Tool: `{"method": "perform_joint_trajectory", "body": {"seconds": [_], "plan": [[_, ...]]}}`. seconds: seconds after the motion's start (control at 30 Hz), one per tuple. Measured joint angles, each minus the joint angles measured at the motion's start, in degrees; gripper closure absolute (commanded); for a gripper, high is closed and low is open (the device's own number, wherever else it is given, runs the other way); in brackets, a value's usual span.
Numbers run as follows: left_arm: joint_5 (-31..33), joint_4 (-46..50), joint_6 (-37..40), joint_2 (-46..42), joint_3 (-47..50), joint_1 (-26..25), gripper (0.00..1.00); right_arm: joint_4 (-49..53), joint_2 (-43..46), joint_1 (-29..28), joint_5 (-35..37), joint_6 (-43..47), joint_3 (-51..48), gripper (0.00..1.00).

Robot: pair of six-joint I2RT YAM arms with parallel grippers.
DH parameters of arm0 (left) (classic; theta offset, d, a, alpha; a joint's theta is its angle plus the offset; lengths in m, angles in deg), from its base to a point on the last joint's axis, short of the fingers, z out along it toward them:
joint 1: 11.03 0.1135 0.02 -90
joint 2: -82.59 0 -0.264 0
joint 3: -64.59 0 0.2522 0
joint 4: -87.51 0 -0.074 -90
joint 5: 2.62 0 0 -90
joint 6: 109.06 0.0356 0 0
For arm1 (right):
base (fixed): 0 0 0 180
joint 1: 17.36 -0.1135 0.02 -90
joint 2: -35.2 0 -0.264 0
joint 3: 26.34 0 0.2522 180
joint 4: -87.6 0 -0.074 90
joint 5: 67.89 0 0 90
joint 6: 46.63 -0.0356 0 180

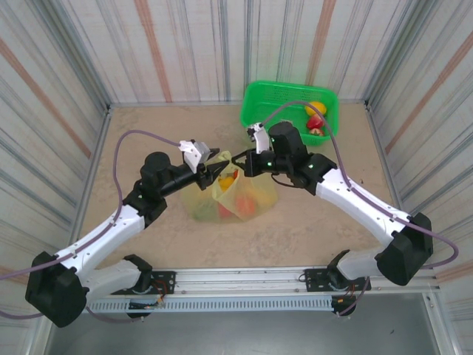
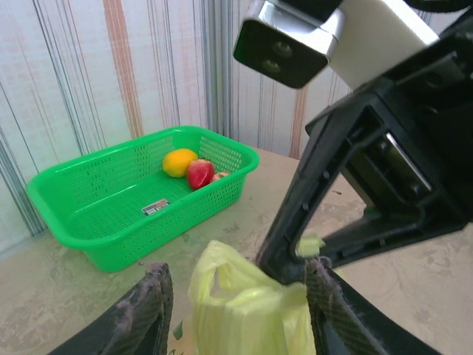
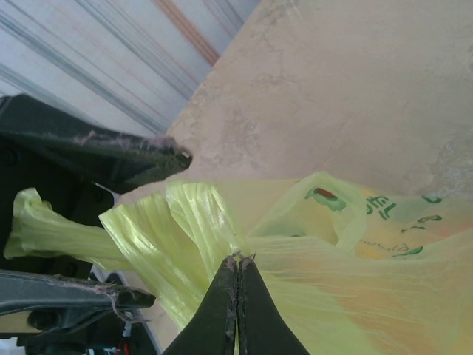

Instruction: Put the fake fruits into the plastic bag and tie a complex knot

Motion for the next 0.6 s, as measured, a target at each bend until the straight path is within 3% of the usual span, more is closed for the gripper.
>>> {"method": "perform_joint_trajectory", "body": {"seconds": [0.6], "plan": [[1.2, 0.0, -1.7, 1.1, 0.0, 0.3, 0.37, -10.7, 5.9, -7.0, 9.9, -2.8, -9.4, 0.99]]}}
